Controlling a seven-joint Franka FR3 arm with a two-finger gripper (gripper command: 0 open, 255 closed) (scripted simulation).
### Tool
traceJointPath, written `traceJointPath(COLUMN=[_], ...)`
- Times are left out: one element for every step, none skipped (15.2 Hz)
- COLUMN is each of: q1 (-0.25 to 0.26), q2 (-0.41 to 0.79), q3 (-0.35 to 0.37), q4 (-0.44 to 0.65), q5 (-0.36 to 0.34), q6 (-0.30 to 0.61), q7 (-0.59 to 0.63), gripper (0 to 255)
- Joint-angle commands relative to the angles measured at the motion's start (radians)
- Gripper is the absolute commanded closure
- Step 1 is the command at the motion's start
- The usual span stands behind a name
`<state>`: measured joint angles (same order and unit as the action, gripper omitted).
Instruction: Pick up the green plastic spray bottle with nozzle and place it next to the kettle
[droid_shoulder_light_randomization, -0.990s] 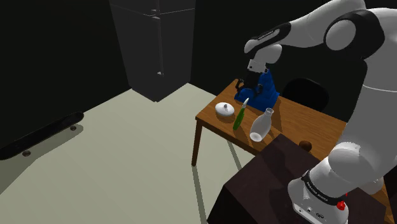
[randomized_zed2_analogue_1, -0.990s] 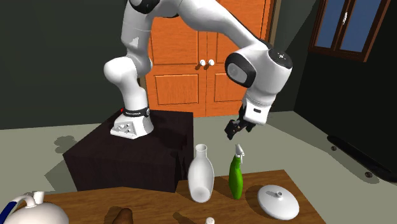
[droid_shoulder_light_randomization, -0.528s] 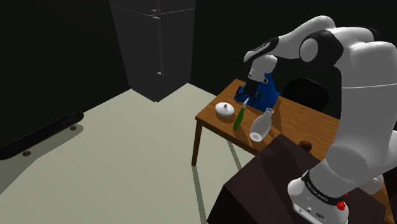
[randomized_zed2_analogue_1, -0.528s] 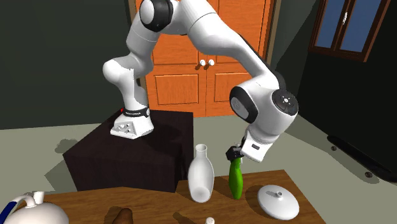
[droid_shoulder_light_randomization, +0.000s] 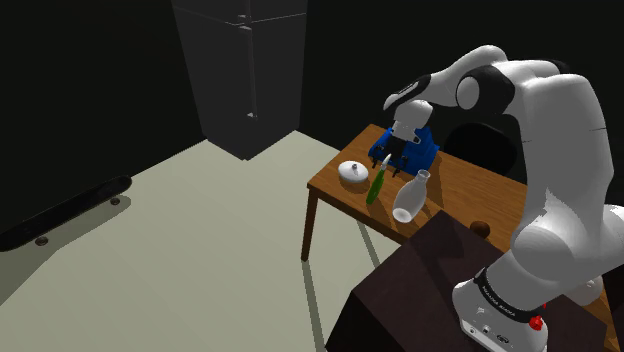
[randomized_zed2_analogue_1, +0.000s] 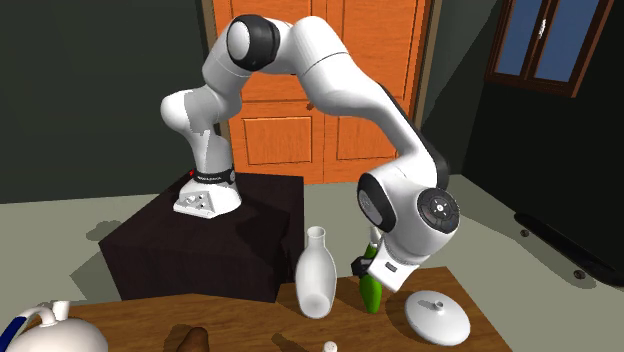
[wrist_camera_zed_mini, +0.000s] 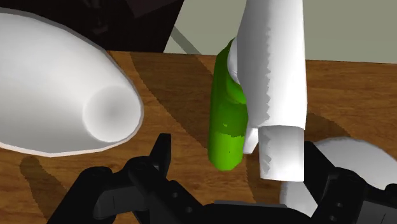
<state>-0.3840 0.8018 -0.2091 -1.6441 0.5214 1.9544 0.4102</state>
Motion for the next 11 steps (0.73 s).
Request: traceJointPath(q1=[0.005,0.007,0.01,0.01,0.01,0.01,0.01,0.01,0.01,0.01,0.01], q2=[0.005,0.01,0.017,0.017,0.017,0.017,0.017,0.017,0.017,0.017,0.017], q3=[0.005,0.007,0.011,0.011,0.011,0.011,0.011,0.011,0.011,0.011,0.011], q4=[-0.018,-0.024,-0.033,-0.034,-0.034,-0.033,-0.033,-0.033,-0.033,-0.033,-0.033], q5=[0.008,0.011,0.017,0.017,0.017,0.017,0.017,0.017,0.017,0.017,0.017], q6=[0.024,0.034,0.05,0.05,0.05,0.05,0.05,0.05,0.05,0.05,0.05], q7=[-0.004,-0.007,-0.01,-0.01,-0.01,-0.01,-0.01,-0.01,-0.01,-0.01,-0.01], gripper=[0,0,0,0,0,0,0,0,0,0,0])
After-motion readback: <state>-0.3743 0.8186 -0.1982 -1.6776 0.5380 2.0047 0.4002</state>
